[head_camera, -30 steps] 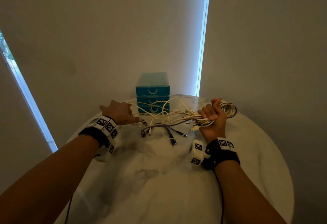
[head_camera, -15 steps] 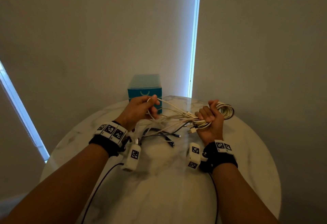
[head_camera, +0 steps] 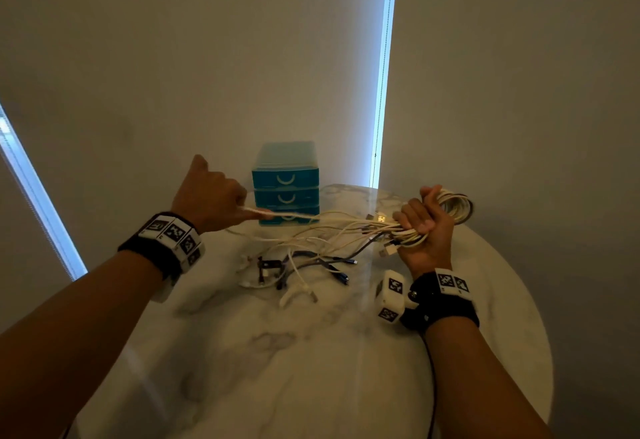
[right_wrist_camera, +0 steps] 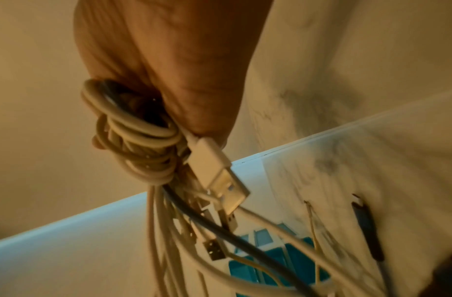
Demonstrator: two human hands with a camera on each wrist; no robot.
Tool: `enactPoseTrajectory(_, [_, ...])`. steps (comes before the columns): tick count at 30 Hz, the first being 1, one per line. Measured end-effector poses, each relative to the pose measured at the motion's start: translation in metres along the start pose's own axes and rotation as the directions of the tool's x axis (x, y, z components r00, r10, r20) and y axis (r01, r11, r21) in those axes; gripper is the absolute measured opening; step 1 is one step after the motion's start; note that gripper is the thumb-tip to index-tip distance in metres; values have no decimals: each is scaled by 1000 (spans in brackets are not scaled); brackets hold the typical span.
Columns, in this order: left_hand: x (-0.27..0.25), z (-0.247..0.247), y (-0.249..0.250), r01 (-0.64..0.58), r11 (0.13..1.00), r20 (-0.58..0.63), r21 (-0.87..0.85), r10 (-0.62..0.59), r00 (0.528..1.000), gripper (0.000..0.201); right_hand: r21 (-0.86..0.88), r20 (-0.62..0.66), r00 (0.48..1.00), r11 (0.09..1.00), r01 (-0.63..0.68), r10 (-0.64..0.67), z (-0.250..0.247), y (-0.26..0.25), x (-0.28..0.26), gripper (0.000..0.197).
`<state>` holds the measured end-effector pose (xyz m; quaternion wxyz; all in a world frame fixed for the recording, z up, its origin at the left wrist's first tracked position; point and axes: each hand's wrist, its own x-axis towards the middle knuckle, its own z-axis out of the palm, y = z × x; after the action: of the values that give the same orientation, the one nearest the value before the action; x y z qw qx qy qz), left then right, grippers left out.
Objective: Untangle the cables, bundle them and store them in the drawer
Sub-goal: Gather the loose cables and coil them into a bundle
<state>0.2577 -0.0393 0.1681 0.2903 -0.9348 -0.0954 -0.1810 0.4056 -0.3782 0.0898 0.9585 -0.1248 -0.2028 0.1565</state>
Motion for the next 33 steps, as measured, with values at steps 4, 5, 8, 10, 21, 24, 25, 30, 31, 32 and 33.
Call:
enactPoseTrajectory(4, [-19,43,-31,256,942,127,-218,-233,964,37,93,-5,998,994,65,-64,-13,-14,1,34])
enactPoseTrajectory(5, [-25,52,-33,317,889,162,-331,-278,947,36,93,-9,997,993,74,-73,-14,-15,2,34])
enactPoseTrajectory(8, [-28,57,-26,391,783,372,-483,-221,902,42,23,-42,998,998,53,-52,-10,-6,3,28])
enactPoseTrajectory(10, [-20,41,-13,396,779,597,-485,-36,801,72,-18,-63,998,1000,15,-16,-7,3,2,23])
enactPoseTrajectory(21, [14,-113,103,-61,335,23,-940,242,970,79,-69,-49,998,997,-35,31,9,14,0,30])
enactPoseTrajectory(24, [14,-94,161,9,374,172,-927,403,899,125,-95,-31,999,995,-42,39,19,12,-1,31])
enactPoseTrajectory(25, [13,-80,171,20,429,222,-903,426,877,137,-108,-17,999,993,-47,45,20,10,-1,32])
enactPoseTrajectory(30, [13,-39,171,23,520,251,-854,374,893,79,-114,-15,998,992,-57,56,13,1,1,34])
enactPoseTrajectory(31, [13,-35,167,4,515,232,-857,379,896,51,-130,-18,998,989,-62,61,14,0,1,36])
enactPoseTrajectory(32, [12,-32,162,-2,501,220,-866,385,896,29,-149,-26,997,986,-73,70,14,-1,2,39])
enactPoseTrajectory(33, [10,-31,156,-6,477,206,-879,390,897,15,-162,-41,996,983,-84,78,15,-2,2,44])
